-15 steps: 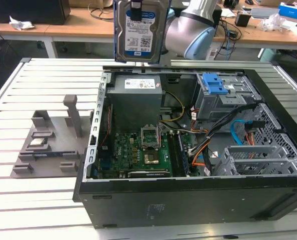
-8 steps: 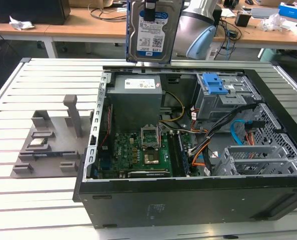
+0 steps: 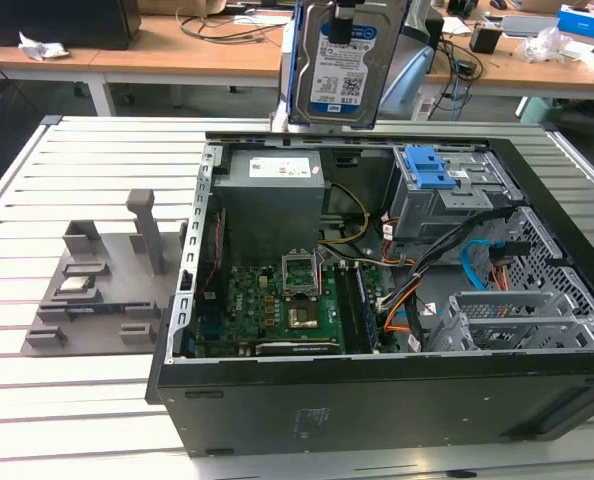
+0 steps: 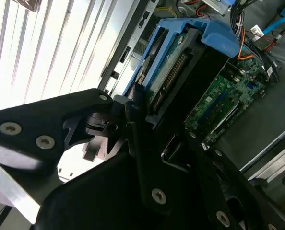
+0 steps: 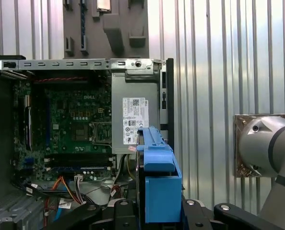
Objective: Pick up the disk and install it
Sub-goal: 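Pick up the disk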
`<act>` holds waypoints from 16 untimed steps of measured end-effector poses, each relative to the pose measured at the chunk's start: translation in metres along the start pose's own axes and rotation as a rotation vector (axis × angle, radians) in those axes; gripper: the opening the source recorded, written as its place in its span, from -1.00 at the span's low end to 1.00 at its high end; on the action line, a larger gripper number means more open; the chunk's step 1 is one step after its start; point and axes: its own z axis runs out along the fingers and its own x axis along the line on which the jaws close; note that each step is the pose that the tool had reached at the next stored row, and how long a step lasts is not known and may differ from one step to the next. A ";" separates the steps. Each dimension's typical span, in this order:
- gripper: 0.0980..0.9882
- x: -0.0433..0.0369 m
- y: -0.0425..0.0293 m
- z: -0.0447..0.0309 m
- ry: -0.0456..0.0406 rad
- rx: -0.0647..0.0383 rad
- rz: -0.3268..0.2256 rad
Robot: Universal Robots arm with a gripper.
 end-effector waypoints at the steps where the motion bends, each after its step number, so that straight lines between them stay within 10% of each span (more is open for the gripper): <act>1: -0.41 0.0000 -0.0005 0.0000 0.0001 0.000 0.000; 6: -0.41 0.0111 -0.0011 -0.0001 0.0005 0.000 0.000; 16: -0.41 0.0593 -0.0025 -0.0007 0.0049 0.000 0.000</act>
